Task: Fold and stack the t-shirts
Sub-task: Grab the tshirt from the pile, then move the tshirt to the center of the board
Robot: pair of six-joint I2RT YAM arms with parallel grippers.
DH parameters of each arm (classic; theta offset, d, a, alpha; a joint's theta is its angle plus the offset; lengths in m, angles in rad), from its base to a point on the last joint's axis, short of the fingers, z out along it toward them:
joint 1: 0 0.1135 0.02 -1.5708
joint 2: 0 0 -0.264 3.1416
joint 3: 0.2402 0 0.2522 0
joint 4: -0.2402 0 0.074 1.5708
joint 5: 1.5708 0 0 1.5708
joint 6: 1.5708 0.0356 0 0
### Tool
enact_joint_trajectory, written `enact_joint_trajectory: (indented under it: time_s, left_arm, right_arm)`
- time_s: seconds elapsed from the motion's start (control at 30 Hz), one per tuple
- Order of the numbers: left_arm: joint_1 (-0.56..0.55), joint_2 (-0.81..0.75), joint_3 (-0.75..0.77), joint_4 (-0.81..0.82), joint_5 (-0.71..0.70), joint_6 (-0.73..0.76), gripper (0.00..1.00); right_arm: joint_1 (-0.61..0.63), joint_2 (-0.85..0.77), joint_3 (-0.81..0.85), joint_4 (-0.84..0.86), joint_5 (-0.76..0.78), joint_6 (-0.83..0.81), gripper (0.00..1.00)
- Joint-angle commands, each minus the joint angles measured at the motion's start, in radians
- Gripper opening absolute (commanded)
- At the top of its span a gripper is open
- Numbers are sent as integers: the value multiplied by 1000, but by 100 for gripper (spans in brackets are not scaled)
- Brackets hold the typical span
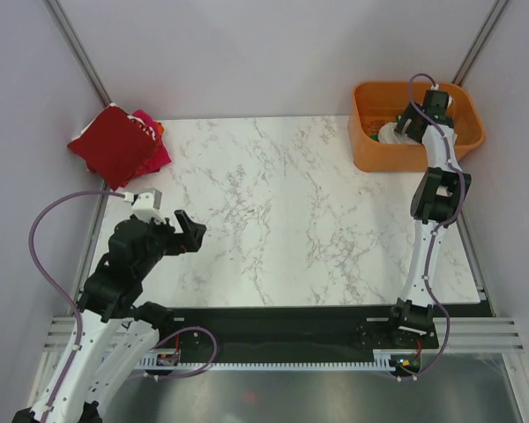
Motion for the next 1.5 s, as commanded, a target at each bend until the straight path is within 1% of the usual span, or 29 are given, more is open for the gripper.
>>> enact_joint_trajectory:
  time_s: [0.0, 0.07, 0.13, 0.17, 0.2, 0.27, 0.3, 0.4, 0.5, 0.53, 0.6, 0.63, 0.67, 0.7, 0.73, 0.77, 0.8, 0.83, 0.97, 1.1, 1.2, 1.23, 1.27, 1.3, 1.33, 1.37, 1.43, 1.47]
  left_arm:
    - [-2, 2, 18, 3, -18, 38, 99]
    - [-2, 9, 17, 1, -21, 36, 99]
    - [-2, 14, 20, -2, -23, 36, 99]
    - [-2, 17, 18, -2, -26, 36, 99]
    - [-2, 17, 18, -2, -26, 36, 99]
    - [-2, 19, 20, -3, -26, 36, 98]
    - [-2, 22, 20, -3, -26, 36, 98]
    - [-2, 23, 21, -5, -27, 36, 98]
    - [-2, 19, 21, -6, -26, 36, 98]
    - [-2, 15, 21, -6, -26, 36, 98]
    - [-2, 14, 23, -6, -26, 36, 98]
    - [-2, 9, 23, -6, -24, 36, 98]
    - [-2, 6, 23, -6, -24, 36, 98]
    - [-2, 5, 23, -6, -24, 36, 98]
    - [-2, 3, 23, -6, -24, 36, 98]
    - [-2, 2, 21, -6, -24, 36, 98]
    - [-2, 2, 23, -6, -21, 38, 98]
    - [-2, 0, 23, -6, -20, 38, 98]
    - [-2, -4, 24, -6, -17, 38, 98]
    - [-2, -15, 23, -5, -17, 39, 98]
    - [-2, -18, 23, -5, -18, 39, 98]
    - [-2, -18, 23, -5, -18, 39, 98]
    - [-2, -18, 23, -6, -18, 39, 98]
    - [-2, -20, 24, -5, -17, 39, 98]
    - [-2, -18, 24, -6, -17, 39, 98]
    - [-2, -20, 24, -5, -17, 39, 98]
    - [-2, -23, 24, -5, -18, 39, 98]
    - [-2, -23, 24, -5, -17, 39, 98]
  right_arm:
    - [7, 46, 27, 38, -66, 29, 98]
    - [12, 72, 16, 41, -89, 32, 98]
    - [20, 71, -7, 67, -94, 20, 84]
    - [26, 72, -28, 87, -100, 1, 53]
    - [26, 72, -28, 92, -100, 1, 38]
    - [23, 75, -19, 98, -110, 4, 16]
    - [23, 78, -8, 99, -133, 4, 0]
    - [24, 48, -2, 122, -178, 7, 0]
    - [36, -43, 1, 141, -192, 7, 0]
    - [41, -104, 15, 144, -198, 6, 0]
    - [63, -173, 33, 152, -203, -5, 0]
    - [72, -258, 36, 164, -203, -9, 0]
    - [87, -306, 15, 182, -201, -19, 0]
    - [95, -358, -11, 242, -199, -26, 0]
    - [102, -467, -96, 285, -198, -42, 0]
    - [113, -519, -146, 332, -198, -46, 0]
    - [116, -605, -184, 404, -195, -49, 0]
    - [118, -633, -220, 421, -199, -46, 0]
    - [125, -701, -212, 432, -259, -39, 0]
    - [142, -739, -200, 440, -264, -39, 0]
    - [142, -767, -192, 440, -371, -2, 0]
    - [142, -778, -212, 442, -402, 4, 13]
    - [144, -790, -229, 410, -384, 15, 94]
    - [142, -814, -264, 374, -350, 17, 98]
    - [142, -828, -287, 327, -289, 9, 98]
    - [142, -872, -385, 248, -200, 4, 98]
    - [142, -949, -561, 228, -144, -2, 98]
    - [144, -1041, -659, 269, -162, -2, 98]
